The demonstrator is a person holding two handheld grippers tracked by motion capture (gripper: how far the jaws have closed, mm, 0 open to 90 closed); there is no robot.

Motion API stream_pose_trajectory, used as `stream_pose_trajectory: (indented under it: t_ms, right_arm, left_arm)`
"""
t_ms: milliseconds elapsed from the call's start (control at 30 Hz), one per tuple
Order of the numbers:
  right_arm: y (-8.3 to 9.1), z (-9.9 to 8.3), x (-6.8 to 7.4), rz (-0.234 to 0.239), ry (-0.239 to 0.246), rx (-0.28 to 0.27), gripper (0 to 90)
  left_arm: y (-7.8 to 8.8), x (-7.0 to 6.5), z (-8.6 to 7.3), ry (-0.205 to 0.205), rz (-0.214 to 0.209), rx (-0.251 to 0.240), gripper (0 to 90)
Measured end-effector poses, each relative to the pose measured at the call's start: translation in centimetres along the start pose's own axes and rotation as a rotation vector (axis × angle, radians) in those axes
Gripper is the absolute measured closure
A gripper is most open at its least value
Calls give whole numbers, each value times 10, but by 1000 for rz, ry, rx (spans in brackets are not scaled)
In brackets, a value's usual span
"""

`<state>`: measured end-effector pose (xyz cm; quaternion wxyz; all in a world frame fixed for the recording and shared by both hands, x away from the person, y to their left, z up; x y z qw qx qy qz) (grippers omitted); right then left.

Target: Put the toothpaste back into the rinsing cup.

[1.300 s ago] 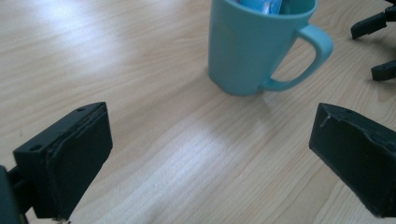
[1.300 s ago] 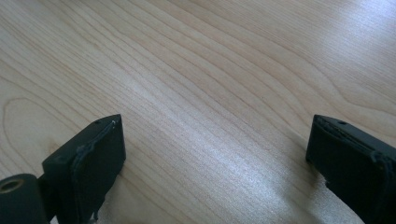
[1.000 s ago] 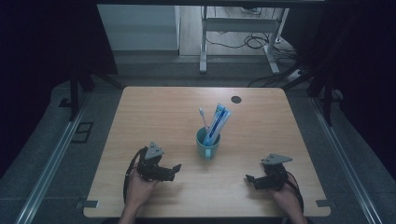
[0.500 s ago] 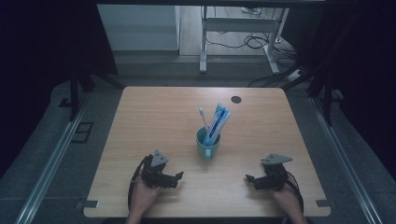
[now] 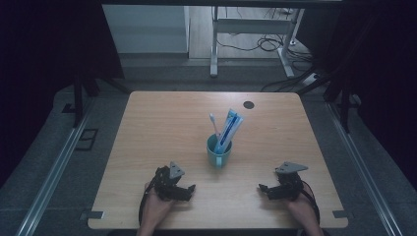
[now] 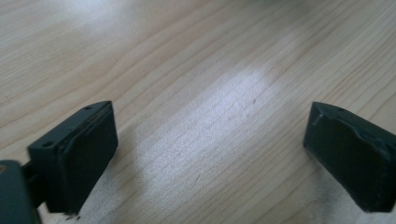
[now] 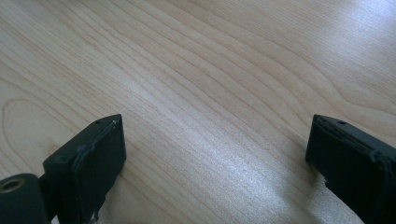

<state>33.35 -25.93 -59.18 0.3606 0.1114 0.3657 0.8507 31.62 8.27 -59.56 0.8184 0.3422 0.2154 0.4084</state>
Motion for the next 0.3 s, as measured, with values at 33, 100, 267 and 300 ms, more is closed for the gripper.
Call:
stream_pose_trajectory:
  t_ms: [33,100,267,300]
  right_arm:
    - [0,0,0,0,0,0,47]
    - [0,0,0,0,0,0,47]
    - [0,0,0,1,0,-1,48]
    - [0,0,0,0,0,0,48]
  left_arm:
    - [-1,0,0,12,-10,6,41]
    - [-1,1,0,18,-11,9,36]
    - [-1,1,0,25,-6,13,24]
    - [-2,1,0,26,-5,15,17]
Point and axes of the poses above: each handheld gripper's, and its own axes: y roughly backward along the jaws, z roughly out of its top, x roughly to its left, the point moved 7 cm from there along -y, roughly forward along the jaws, and after that the axes turned 6 degrees about y, right-handed, at the moved point
